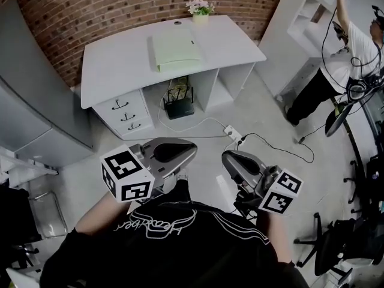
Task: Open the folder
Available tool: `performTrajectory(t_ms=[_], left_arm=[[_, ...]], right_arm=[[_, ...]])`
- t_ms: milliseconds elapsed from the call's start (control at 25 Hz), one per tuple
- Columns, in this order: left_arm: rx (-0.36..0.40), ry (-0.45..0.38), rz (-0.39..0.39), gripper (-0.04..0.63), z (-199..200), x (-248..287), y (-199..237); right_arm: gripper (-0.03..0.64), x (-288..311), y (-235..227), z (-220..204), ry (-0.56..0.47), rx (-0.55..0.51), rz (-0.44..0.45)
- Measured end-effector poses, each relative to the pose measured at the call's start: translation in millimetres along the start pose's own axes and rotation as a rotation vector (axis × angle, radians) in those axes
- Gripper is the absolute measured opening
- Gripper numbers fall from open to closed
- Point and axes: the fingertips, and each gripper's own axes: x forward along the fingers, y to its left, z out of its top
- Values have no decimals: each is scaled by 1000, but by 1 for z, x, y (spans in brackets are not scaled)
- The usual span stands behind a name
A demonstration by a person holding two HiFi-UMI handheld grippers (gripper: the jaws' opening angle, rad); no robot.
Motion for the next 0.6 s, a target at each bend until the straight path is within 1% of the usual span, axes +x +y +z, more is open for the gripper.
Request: performTrajectory(t_ms=[200,400,600], left_arm=[[-11,47,22,2,-3,17,39],[-41,76,37,2,1,39,100],[-66,89,86,2,3,54,161]], right_arm=[[3,21,-37,1,25,64,-18],[3,53,-89,10,38,112,-33],[3,89,-142,10,116,165,-39]])
